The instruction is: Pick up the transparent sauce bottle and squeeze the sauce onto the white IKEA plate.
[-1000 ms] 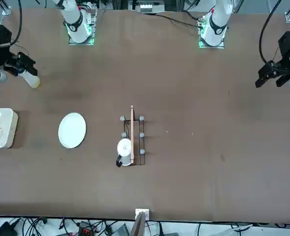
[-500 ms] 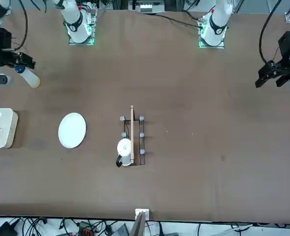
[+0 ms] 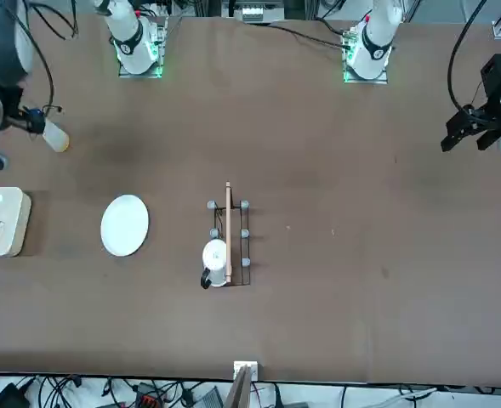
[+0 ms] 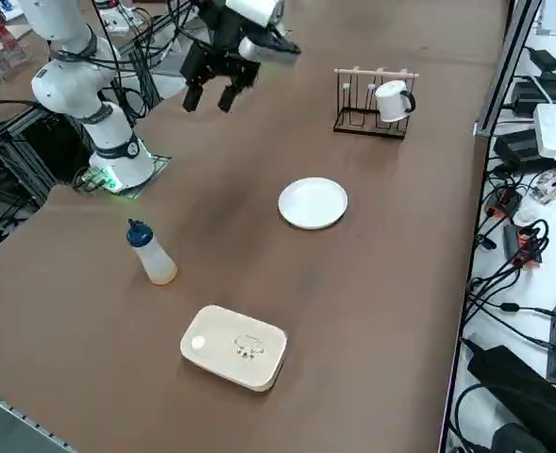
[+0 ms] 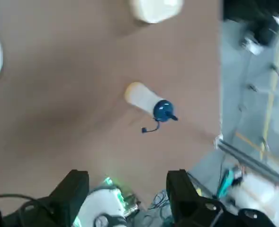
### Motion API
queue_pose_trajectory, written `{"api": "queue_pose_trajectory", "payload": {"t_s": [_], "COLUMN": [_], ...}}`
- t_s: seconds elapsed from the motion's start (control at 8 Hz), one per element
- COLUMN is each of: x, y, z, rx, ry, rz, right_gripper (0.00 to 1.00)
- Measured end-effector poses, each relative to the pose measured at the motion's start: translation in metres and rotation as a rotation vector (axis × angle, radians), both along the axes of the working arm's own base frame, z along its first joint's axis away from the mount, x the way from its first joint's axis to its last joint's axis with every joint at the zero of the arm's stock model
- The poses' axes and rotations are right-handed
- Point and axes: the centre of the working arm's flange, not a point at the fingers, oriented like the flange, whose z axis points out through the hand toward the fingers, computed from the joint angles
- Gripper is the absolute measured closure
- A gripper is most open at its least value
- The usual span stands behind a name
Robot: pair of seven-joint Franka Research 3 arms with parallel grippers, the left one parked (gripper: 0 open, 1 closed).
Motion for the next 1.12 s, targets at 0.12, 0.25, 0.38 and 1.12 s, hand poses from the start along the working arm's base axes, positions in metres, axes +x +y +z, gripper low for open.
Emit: {"api": "queue_pose_trajectory", "payload": {"t_s": [0.12, 0.25, 0.38, 1.12], "x": [0.007, 0.010, 0.008, -0.057], "y": [0.005, 0.007, 0.007, 0.035], "z": [-0.019, -0.038, -0.057, -0.212], "rx": [-0.112, -0.210, -0.323, -1.080], "ry": [-0.025, -0.050, -0.082, -0.448], "rz": [-0.100, -0.193, -0.294, -0.572], "right_gripper": [0.00, 0.00, 0.00, 0.00]}}
